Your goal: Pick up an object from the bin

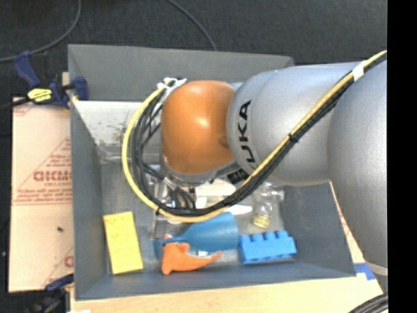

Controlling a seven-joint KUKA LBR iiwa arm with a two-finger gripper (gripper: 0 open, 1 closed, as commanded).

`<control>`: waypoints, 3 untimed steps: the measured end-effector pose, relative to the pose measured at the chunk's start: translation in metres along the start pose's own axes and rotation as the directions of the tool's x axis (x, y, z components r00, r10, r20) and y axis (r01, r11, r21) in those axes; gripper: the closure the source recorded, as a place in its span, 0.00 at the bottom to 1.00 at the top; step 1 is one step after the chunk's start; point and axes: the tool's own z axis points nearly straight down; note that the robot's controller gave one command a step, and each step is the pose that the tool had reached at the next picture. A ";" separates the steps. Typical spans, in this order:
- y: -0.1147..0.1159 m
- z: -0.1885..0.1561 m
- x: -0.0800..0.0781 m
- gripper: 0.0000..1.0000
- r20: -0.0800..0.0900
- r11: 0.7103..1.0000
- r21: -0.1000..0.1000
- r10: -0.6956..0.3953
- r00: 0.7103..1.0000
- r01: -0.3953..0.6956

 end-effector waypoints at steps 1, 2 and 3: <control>-0.001 -0.005 -0.002 0.00 0.008 1.000 -0.002 0.005 1.000 -0.005; -0.009 -0.080 -0.014 0.00 0.000 0.999 -0.001 0.038 0.999 -0.038; -0.016 -0.026 -0.015 0.00 0.010 0.999 -0.005 0.032 0.999 -0.032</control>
Offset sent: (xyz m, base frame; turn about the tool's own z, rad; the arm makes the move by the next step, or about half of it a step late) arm 0.0157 -0.0103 0.0895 0.0448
